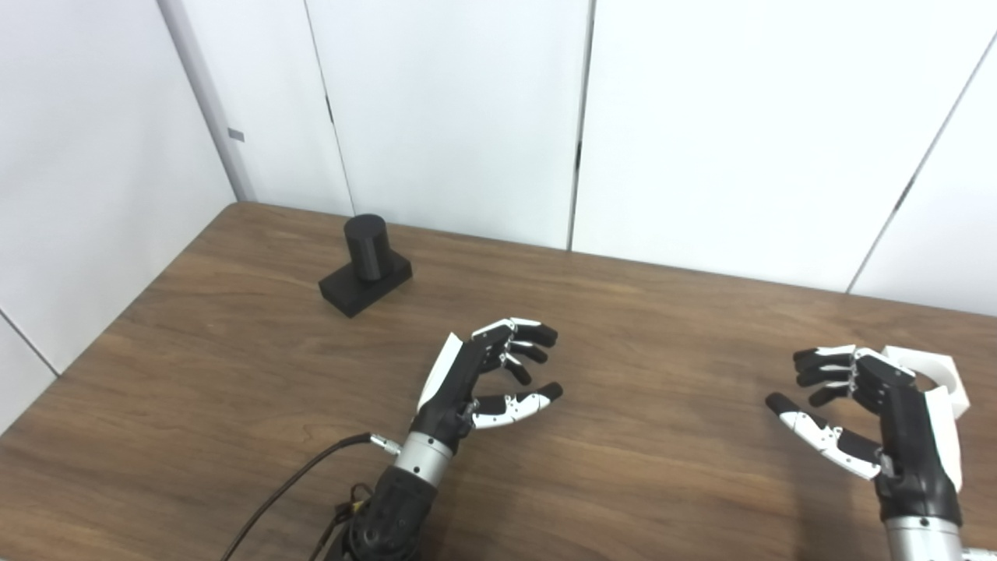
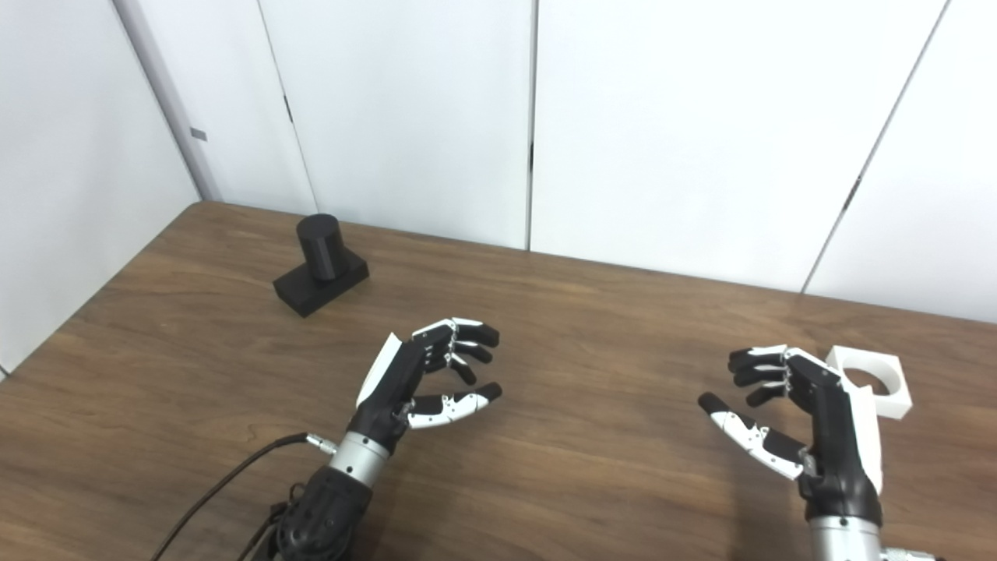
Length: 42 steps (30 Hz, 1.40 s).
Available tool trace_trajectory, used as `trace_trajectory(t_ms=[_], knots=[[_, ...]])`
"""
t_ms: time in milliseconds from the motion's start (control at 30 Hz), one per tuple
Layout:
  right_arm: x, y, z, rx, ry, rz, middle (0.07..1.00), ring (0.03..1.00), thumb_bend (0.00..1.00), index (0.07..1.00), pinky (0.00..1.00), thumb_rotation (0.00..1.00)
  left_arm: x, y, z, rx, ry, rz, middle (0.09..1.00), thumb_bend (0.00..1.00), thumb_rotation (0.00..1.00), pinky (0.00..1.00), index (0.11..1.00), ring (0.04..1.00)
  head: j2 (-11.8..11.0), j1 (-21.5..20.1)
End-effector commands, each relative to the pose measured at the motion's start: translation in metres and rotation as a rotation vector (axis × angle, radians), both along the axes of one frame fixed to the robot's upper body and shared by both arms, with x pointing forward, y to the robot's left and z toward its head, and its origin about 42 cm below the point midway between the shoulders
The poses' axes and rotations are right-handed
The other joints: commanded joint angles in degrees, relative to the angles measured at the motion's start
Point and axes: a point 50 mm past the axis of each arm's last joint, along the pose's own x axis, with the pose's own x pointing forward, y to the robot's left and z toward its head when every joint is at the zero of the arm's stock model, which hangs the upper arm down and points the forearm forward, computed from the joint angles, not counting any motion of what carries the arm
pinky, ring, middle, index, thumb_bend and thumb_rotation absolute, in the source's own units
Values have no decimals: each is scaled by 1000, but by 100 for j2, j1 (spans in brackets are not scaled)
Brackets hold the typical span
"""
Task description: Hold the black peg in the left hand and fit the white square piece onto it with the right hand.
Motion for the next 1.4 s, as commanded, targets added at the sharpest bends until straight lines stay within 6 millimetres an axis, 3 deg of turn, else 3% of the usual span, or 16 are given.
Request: trace_trajectory(t_ms=[0, 167, 333, 500, 667, 1000, 1167, 1367], knots=[[4, 0, 16, 5, -59, 0, 604, 540, 498, 489, 402, 114, 14, 6, 30, 51, -94, 23, 701, 697, 67, 497, 667, 655, 7, 6], [5, 0, 16, 7, -50, -4, 605, 550, 498, 489, 409, 114, 24, 26, 49, 151, -139, 48, 720, 699, 115, 543, 684, 672, 8, 34], [5, -1, 16, 3, -39, -6, 616, 555, 498, 489, 416, 114, 34, 47, 69, 286, -175, 89, 743, 733, 238, 591, 712, 723, 9, 57], [5, -1, 16, 10, -36, -8, 610, 551, 498, 489, 418, 113, 40, 58, 85, 362, -183, 180, 751, 759, 280, 553, 720, 701, 9, 57], [5, -1, 16, 8, -31, -13, 615, 560, 498, 489, 425, 114, 47, 68, 99, 450, -199, 280, 795, 765, 340, 653, 766, 766, 13, 47], [5, -1, 16, 9, -34, -9, 611, 556, 497, 489, 418, 113, 67, 94, 123, 542, -215, 400, 840, 728, 320, 673, 808, 807, 10, 84], [6, -3, 15, 15, -32, -8, 608, 554, 497, 489, 415, 113, 72, 106, 136, 574, -236, 458, 823, 749, 294, 641, 812, 771, -28, 137], [5, -3, 16, 9, -48, -4, 593, 541, 498, 488, 407, 113, 78, 120, 145, 632, -247, 531, 842, 760, 327, 672, 821, 816, -33, 151]])
